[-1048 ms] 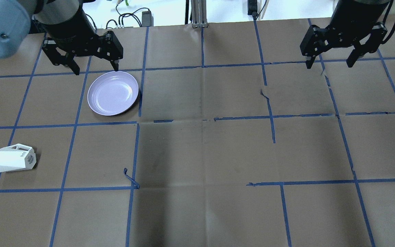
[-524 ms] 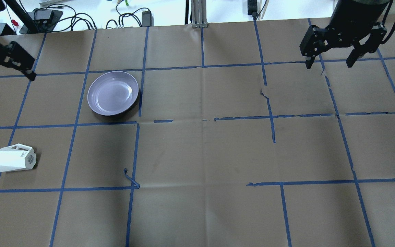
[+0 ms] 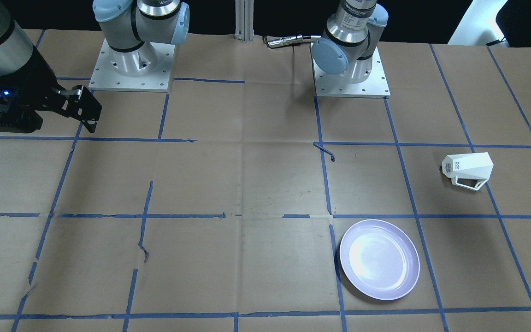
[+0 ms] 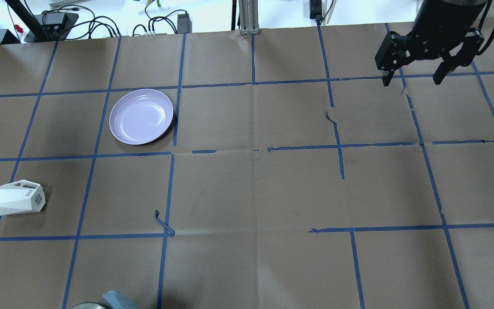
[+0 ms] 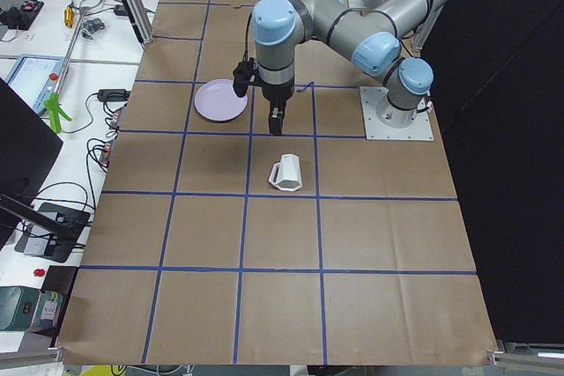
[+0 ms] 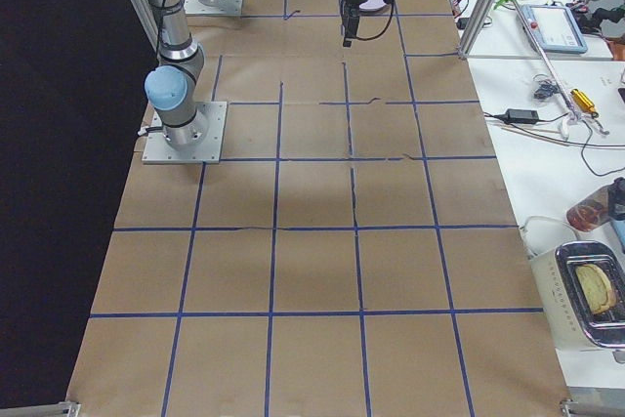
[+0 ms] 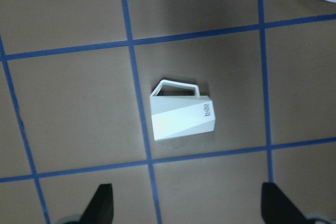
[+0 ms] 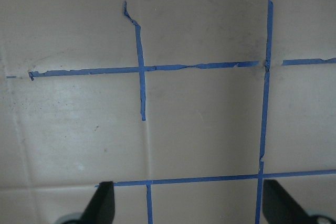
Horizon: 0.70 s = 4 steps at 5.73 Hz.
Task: Flip cup and place on plate
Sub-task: 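Lower the left gripper down to the white cup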
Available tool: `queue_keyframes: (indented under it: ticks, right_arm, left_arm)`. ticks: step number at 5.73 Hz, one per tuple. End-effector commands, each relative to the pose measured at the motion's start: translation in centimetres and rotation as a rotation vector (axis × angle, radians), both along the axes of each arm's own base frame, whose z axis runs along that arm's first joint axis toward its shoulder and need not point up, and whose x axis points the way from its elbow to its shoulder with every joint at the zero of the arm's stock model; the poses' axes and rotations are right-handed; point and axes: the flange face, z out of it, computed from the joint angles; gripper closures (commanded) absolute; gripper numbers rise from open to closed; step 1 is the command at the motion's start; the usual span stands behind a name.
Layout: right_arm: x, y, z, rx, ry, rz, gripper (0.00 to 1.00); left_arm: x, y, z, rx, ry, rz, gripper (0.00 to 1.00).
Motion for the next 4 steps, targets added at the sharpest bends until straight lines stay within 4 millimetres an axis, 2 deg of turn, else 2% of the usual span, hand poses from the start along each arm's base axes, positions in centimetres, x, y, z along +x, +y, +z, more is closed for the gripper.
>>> queue_keyframes:
  ticks: [1,2,4]
  right_arm:
    - [-0.1,0.0,0.0,0.000,0.000,-0.001,0.00]
    - [0.0,0.0,0.0,-0.001,0.000,0.000,0.00]
    - [0.0,0.0,0.0,-0.001,0.000,0.000,0.00]
  left_arm:
    - [7.6,3.1,-3.9,0.009,0.055,-0.042,0.01]
    - [8.8,2.7,-6.5,0.012,0.120,-0.030,0.01]
    - [14.0,3.9,-15.5,-0.080,0.454,0.128,0.01]
